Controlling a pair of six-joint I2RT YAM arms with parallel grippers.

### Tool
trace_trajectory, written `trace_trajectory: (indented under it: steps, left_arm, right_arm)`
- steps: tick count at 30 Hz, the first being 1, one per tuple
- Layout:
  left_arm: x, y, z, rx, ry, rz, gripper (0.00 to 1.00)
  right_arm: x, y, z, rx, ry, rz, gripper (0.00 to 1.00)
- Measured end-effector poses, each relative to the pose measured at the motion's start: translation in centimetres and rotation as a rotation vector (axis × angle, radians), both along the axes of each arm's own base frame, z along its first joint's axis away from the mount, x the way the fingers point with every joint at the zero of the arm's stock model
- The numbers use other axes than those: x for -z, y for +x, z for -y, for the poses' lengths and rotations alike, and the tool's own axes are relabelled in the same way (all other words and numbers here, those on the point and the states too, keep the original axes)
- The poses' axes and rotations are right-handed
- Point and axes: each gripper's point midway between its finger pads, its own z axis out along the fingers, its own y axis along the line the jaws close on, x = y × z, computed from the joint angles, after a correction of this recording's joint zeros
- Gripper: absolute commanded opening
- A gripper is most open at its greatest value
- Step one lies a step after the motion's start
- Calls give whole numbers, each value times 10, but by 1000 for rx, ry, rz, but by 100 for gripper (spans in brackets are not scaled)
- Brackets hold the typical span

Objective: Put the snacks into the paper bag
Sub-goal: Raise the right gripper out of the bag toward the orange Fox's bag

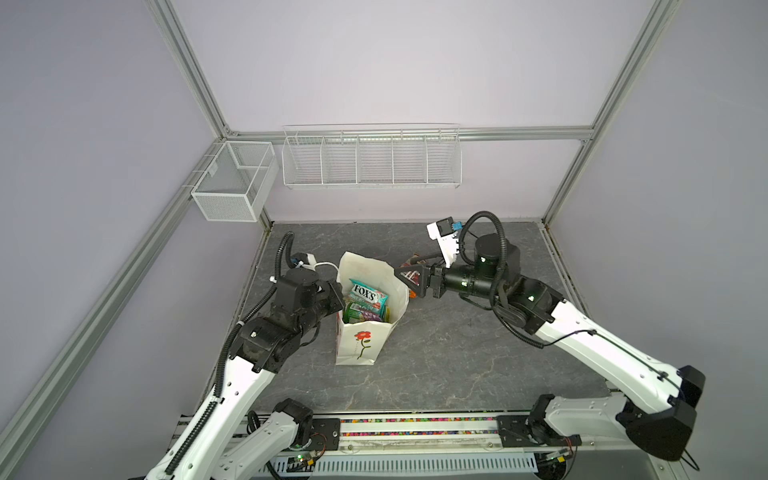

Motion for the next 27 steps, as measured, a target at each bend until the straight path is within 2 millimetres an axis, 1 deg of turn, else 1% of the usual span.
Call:
trace_trajectory:
  steps: [3, 7, 11, 18, 25, 27]
  left_arm:
    - [1, -1, -2, -6, 7, -1, 0]
    - [2, -1, -5, -16, 17, 2, 0]
    - [3, -1, -7, -22, 24, 1, 0]
    - [5, -2, -11, -36, 37, -2, 0]
    - [7, -4, -15, -52, 54, -7, 2]
    - [7, -5, -17, -56, 61, -7, 3]
  right_arm:
    - [-2, 8, 12, 42, 6, -2, 90]
    - [-2, 15, 25, 83, 11, -7, 91]
    - [4, 24, 34, 121, 4, -23, 91]
    - [27, 39, 44, 173, -27, -96, 91]
    - [57, 56, 43, 201, -65, -182, 91]
    - [62, 58, 41, 199, -70, -198, 91]
